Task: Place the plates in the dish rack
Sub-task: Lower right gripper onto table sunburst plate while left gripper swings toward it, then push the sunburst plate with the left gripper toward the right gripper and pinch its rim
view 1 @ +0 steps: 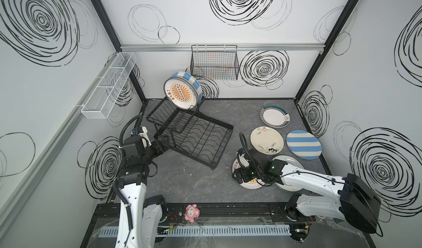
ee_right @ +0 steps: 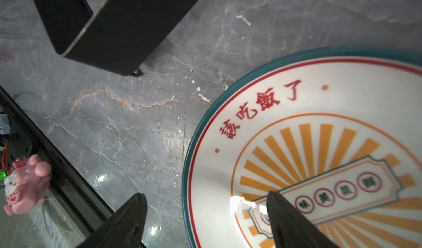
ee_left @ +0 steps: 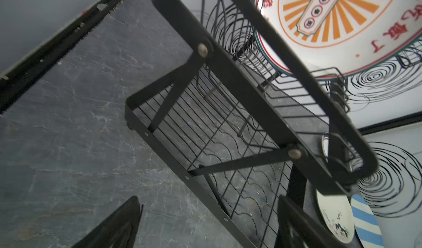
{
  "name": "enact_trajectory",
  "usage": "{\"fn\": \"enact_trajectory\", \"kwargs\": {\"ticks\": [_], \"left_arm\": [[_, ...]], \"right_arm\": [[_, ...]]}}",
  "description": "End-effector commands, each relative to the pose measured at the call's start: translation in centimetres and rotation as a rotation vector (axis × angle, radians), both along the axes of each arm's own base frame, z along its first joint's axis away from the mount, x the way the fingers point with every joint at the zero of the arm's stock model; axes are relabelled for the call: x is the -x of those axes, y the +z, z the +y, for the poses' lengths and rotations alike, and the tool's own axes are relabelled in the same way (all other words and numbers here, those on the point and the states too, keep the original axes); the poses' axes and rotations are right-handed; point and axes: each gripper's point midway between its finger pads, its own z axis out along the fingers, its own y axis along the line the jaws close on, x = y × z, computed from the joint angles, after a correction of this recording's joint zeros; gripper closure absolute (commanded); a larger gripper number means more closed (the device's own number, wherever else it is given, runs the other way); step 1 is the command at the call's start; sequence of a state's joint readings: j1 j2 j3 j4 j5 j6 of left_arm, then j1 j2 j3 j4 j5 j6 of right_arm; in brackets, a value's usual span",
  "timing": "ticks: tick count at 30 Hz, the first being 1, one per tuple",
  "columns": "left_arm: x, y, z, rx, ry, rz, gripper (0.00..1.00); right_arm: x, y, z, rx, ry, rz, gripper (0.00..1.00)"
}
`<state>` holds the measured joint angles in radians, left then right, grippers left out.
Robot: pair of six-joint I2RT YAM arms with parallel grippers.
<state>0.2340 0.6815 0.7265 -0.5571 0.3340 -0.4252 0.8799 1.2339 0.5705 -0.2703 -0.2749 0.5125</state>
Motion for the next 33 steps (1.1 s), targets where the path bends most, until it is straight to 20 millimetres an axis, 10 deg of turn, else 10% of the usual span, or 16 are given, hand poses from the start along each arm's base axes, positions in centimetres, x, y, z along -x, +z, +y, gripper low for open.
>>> {"fn": "enact_trajectory", "kwargs": {"ticks": [1,9,23,27,33], "left_arm": [[1.5,-1.4,-2.6,0.085,-0.059,0.051,0.04],[3.4,-3.5,-6.1,0.119,-0.134,0.106,0.04],[5.5,-6.7,-11.1,0.191,-0.223,0.166,0.04],[6.1,-8.2,-13.6,0.206,-0.274,0.188,0.04],[7.4,-9.9,-18.1,0.131,-0.385,0.203,0.04]], "right_arm": [[0.9,-0.4,1.9,-0.026,0.051,0.035,0.13],[2.6,-1.1,5.3,-0.056,0.140,0.039,0.13],[3.2,4.1,10.5,-0.381,0.240,0.000,0.13],[1.4,4.1,7.2,-0.288,0.109,0.002,0.14],[-2.9,4.3,-3.8,0.043,-0.265,-0.044,0.15]]}}
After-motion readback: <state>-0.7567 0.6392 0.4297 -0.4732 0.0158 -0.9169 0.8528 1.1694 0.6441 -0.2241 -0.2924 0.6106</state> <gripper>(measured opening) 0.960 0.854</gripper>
